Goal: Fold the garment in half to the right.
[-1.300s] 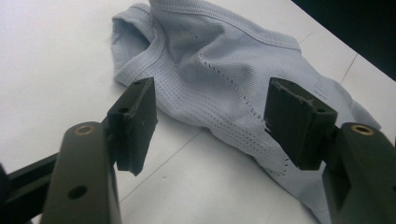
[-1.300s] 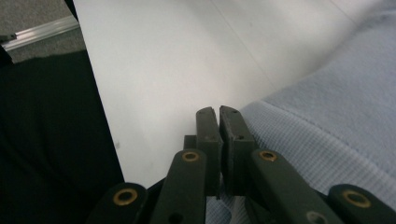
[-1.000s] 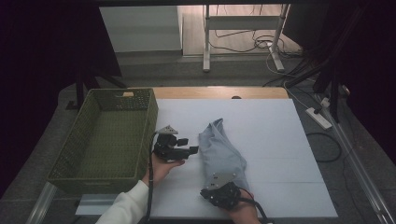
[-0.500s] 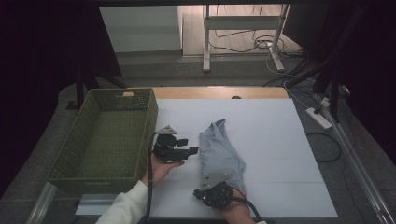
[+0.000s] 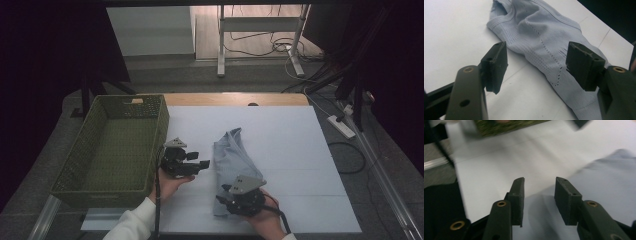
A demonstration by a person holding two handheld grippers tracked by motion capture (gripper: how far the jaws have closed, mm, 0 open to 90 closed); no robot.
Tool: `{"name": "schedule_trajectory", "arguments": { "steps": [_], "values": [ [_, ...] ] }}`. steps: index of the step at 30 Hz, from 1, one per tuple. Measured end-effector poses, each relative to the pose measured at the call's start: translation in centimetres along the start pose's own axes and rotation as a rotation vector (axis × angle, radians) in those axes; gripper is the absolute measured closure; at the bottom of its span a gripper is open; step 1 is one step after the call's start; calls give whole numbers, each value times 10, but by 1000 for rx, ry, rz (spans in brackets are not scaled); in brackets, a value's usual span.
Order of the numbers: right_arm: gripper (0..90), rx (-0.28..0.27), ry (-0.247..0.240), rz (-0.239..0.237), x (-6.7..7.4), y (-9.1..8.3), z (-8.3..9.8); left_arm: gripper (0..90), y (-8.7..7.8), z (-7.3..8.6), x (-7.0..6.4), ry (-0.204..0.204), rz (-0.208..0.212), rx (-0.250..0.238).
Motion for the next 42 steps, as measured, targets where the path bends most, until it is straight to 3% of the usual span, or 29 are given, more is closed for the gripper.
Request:
{"name": "schedule_trajectory", "arguments": {
  "steps": [4,8,20,34,42],
  "values": [
    [586,-30,60,48,-30,-8,-6,344,-2,0,-3,14,1,-3],
    [581,-17,107,79,-55,-4,-8,343,-1,0,-3,18,8,2],
    [547,-5,164,142,-101,13,-27,343,1,1,-1,21,19,10],
    [527,-1,200,176,-131,20,-35,341,-3,0,-2,33,15,6],
    [520,-2,197,181,-139,23,-39,340,2,1,-5,42,21,17]
  ]
}}
Point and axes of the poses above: each handheld gripper's, and its own axes: y roughly forward along the jaws, z roughly out of its underside, x roughly to its left, the point moved 9 cm from there along y, roughly forward along the jaws, and after that the axes turned 11 degrees about x, right-handed, at the moved point
